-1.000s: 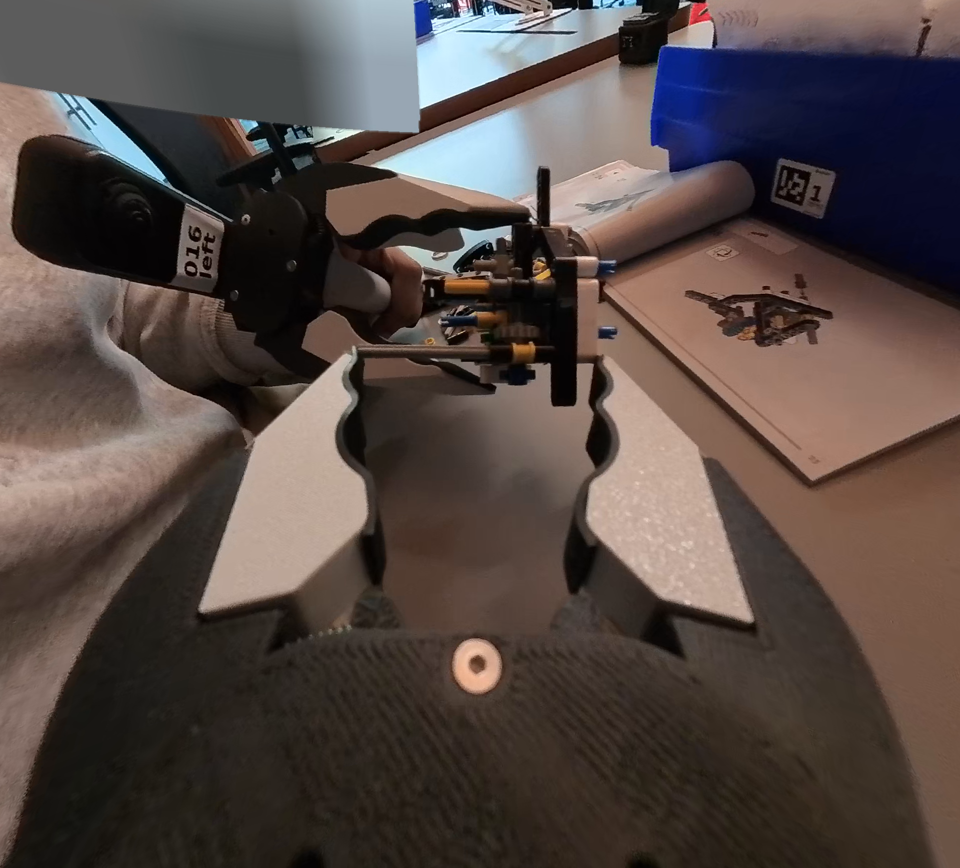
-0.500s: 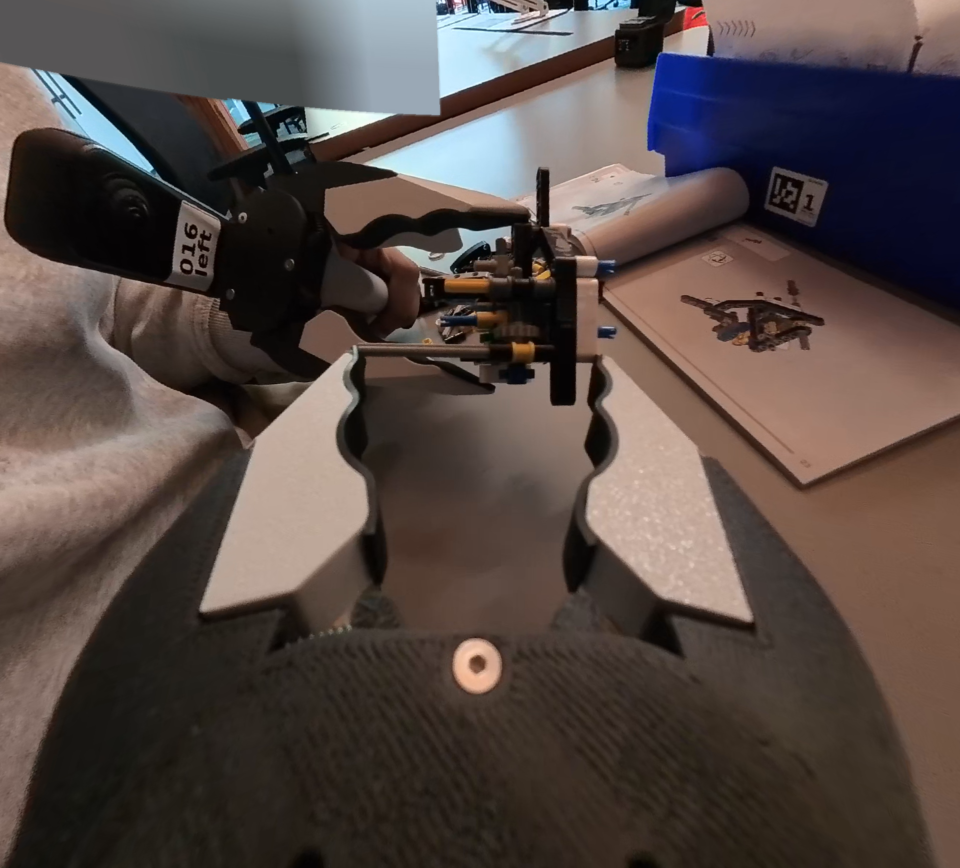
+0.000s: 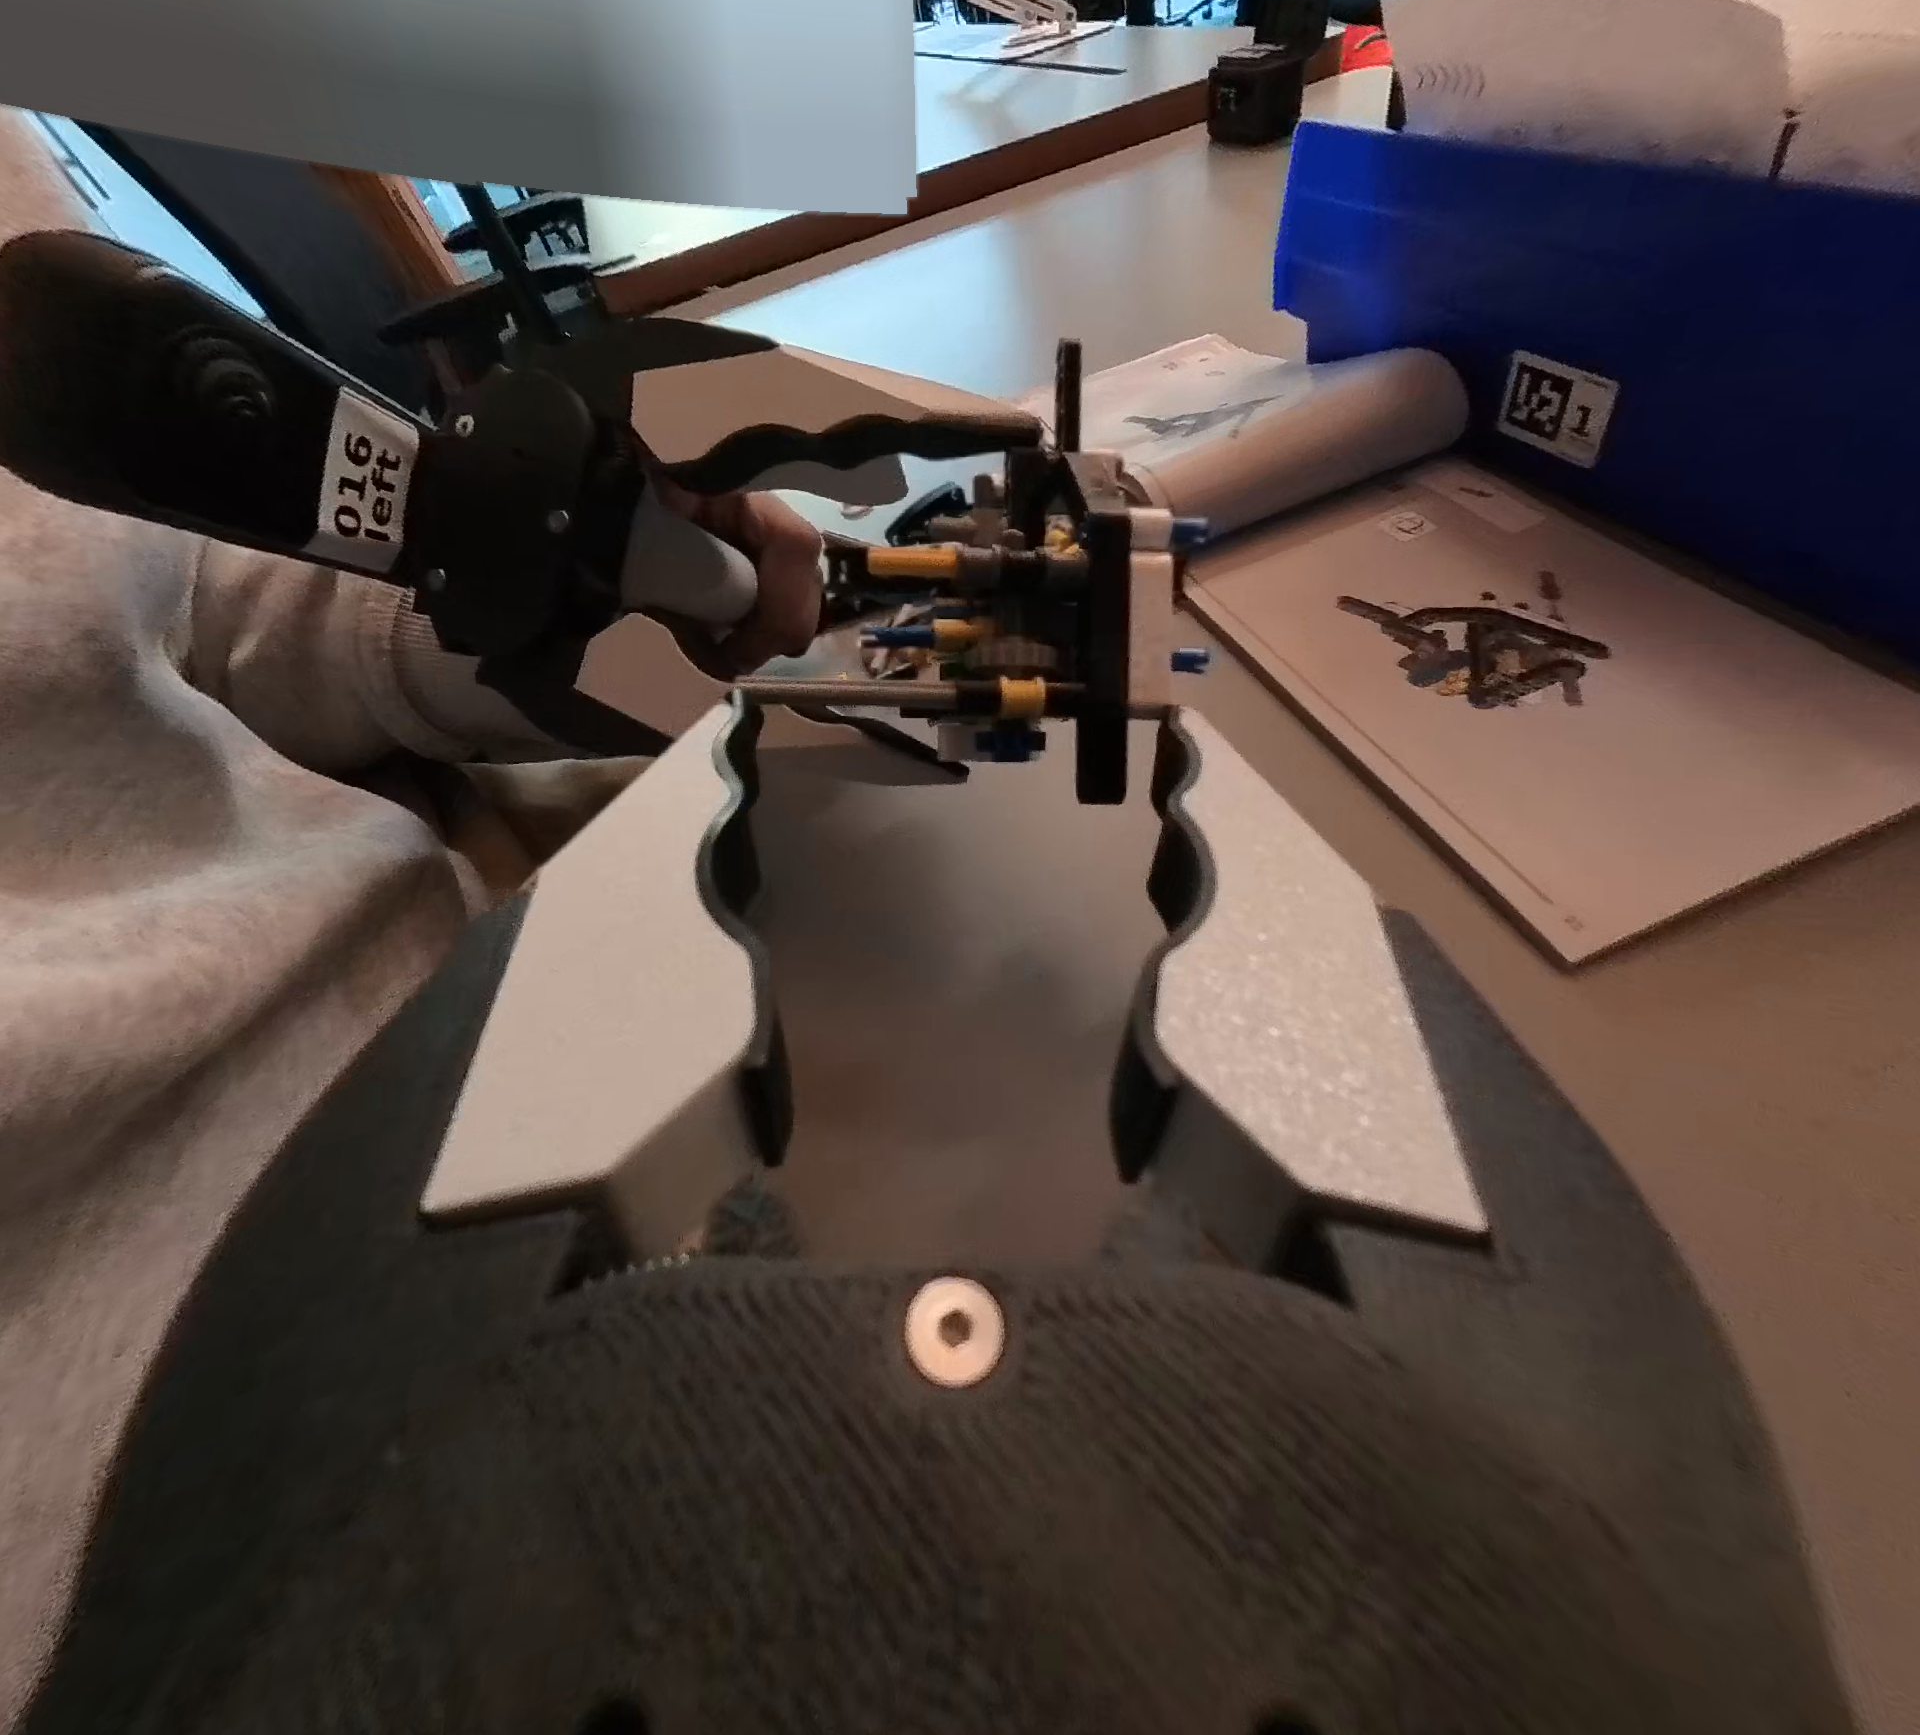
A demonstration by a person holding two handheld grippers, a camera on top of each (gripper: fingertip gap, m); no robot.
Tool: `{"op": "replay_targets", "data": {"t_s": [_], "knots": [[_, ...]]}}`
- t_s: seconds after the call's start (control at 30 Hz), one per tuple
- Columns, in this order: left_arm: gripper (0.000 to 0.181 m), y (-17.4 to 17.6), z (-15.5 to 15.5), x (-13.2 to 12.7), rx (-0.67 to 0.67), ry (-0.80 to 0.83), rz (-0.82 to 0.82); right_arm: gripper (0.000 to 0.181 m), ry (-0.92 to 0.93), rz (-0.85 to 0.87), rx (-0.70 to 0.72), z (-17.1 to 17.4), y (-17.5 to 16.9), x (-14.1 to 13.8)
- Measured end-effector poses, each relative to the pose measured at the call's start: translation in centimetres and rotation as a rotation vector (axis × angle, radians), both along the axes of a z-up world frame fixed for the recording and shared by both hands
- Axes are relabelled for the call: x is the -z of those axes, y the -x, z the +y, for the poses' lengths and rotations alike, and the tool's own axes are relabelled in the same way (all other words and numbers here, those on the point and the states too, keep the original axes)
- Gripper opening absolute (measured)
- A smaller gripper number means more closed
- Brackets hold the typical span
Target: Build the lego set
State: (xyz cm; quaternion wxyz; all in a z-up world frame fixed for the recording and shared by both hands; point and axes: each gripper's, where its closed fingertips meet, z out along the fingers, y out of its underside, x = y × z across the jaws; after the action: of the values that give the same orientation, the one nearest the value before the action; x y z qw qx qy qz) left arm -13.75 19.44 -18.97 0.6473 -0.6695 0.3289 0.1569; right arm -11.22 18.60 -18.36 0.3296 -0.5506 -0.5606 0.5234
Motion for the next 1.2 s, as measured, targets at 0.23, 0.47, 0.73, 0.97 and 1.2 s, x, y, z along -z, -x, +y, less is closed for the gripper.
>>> {"op": "replay_targets", "data": {"t_s": [0.23,0.47,0.73,0.97,1.2], "knots": [[0.071,0.2,-0.1,-0.2,-0.007,-0.027,0.026,0.005,0.003,0.074,0.019,0.4,-0.8,-1.8],[0.066,0.6,0.1,0.3,-0.012,0.003,0.002,0.036,-0.037,0.027,0.103,1.5,-0.4,-0.9],[0.066,0.2,0.3,1.3,-0.011,0.058,0.0,0.054,0.026,0.044,0.116,2.0,-0.3,-0.4],[0.066,0.8,0.7,1.5,-0.043,0.107,-0.049,0.058,0.059,0.056,0.141,2.8,-0.5,-0.3],[0.066,1.5,1.2,2.0,-0.086,0.222,-0.176,0.06,0.093,0.03,0.14,2.9,-0.2,0.5]]}}
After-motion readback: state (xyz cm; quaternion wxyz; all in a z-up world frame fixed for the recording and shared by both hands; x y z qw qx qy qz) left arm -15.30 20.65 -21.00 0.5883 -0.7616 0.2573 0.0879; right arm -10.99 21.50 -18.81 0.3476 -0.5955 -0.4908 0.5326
